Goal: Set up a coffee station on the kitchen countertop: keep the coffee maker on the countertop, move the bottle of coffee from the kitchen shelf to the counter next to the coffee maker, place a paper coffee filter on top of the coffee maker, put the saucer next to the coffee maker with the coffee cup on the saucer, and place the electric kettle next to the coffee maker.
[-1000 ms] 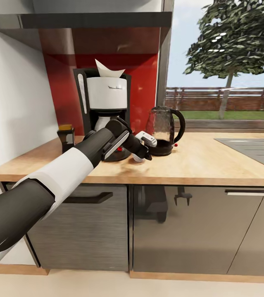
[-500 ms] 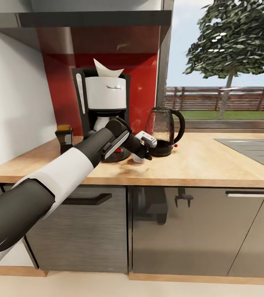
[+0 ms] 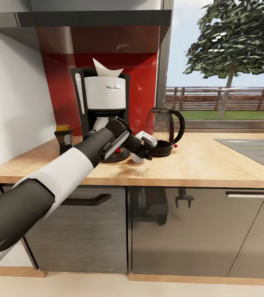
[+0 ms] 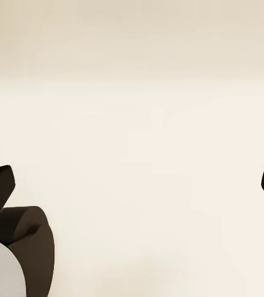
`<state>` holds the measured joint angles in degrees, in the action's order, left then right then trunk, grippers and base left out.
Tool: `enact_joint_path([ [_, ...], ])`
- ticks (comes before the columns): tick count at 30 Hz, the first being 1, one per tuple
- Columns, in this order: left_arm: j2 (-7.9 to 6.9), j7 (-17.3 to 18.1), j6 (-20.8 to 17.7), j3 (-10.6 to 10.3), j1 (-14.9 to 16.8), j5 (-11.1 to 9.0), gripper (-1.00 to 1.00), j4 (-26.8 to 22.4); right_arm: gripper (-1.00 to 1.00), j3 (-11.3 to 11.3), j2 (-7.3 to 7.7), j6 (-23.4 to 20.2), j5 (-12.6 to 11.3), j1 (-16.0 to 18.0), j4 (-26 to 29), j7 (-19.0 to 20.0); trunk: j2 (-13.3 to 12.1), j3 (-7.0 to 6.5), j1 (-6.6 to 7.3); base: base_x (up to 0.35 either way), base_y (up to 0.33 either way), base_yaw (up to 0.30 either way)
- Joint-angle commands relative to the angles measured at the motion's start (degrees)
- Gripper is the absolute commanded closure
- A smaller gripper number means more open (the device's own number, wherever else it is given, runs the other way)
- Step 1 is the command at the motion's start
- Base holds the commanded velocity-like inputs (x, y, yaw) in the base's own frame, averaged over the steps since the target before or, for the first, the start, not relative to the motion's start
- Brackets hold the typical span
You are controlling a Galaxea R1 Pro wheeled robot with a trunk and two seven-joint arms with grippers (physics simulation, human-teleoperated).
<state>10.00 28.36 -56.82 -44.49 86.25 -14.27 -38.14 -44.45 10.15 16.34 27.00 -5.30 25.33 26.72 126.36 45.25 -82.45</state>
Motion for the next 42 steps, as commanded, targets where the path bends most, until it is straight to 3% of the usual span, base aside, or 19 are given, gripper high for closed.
enact_joint_path([
  [1, 0.0, 0.03, -0.22, -0.1, 0.06, -0.15, -1.0, 0.01, -1.0, -0.46, -0.04, 0.28, 0.6, 0.03, 0.07, 0.35, 0.02, 0.05, 0.01, 0.001, -0.001, 0.0],
  [42, 0.0, 0.03, -0.22, -0.07, 0.06, -0.15, -1.0, 0.16, -1.0, -0.46, -0.04, 0.28, 0.6, 0.03, 0.07, 0.35, 0.02, 0.05, 0.01, -0.006, -0.011, 0.0],
])
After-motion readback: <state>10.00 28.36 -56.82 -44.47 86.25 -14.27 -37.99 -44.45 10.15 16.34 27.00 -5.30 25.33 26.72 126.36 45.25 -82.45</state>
